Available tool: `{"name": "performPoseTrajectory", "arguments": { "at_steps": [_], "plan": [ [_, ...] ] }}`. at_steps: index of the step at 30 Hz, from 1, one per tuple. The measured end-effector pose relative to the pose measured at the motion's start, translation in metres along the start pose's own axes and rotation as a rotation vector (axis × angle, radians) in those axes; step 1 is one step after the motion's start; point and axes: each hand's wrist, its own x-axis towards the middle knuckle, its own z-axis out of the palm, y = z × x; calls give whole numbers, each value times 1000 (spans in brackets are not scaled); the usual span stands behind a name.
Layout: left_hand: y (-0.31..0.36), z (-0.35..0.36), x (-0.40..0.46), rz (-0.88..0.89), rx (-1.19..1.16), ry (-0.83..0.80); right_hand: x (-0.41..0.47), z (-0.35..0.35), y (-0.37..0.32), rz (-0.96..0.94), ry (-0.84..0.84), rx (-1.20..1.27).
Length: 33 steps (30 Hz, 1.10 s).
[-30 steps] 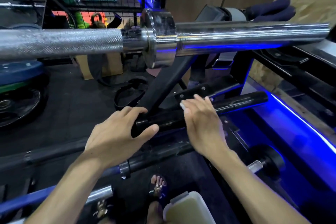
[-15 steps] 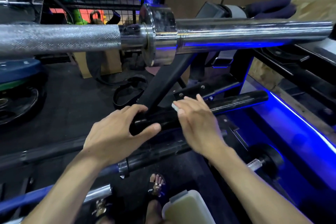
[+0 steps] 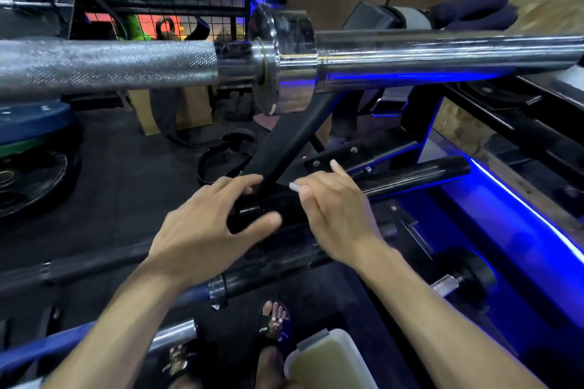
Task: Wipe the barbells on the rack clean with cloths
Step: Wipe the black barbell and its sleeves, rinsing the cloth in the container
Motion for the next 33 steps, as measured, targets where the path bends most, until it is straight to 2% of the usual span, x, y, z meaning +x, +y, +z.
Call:
{"name": "performPoseTrajectory", "arguments": {
  "at_steps": [2,4,5,8,10,13,16,17,19,21,23,25,27,30,33],
  "plan": [
    [-3,0,0,-28,9,2,-4,-4,4,13,-21,31],
    [-5,1,1,-28,25,5,-8,-10,32,-37,-29,-120],
    [-5,1,1,-25,20,4,-10,-13,53,-5,-36,-181],
    [-5,1,2,6,5,4,-20,-28,89,305,-26,-83],
    [-4,2,2,25,6,0,-16,-23,74,380,34,-85],
    [-3,3,3,41,16,-3,-11,-7,18,209,58,-221],
    [-4,3,4,47,27,-7,-17,6,-24,12,0,-47],
    [-5,2,3,44,27,-11,-18,6,-24,-41,-14,-33],
    [-6,0,3,38,16,-24,-16,0,0,-92,-33,-164],
    [-7,-2,2,23,-1,-36,-15,-5,40,24,-34,-292],
    [-5,-3,3,22,-1,-41,-19,-14,71,286,-13,-245],
    [-4,-3,3,31,5,-42,-16,-10,62,402,60,-202],
    [-2,-5,6,36,-3,-66,-12,0,27,326,78,-180],
    [6,-9,15,74,78,-103,-17,4,-15,52,6,-84],
    [21,-7,30,90,180,-135,-24,2,0,-95,-29,-131]
  ]
}}
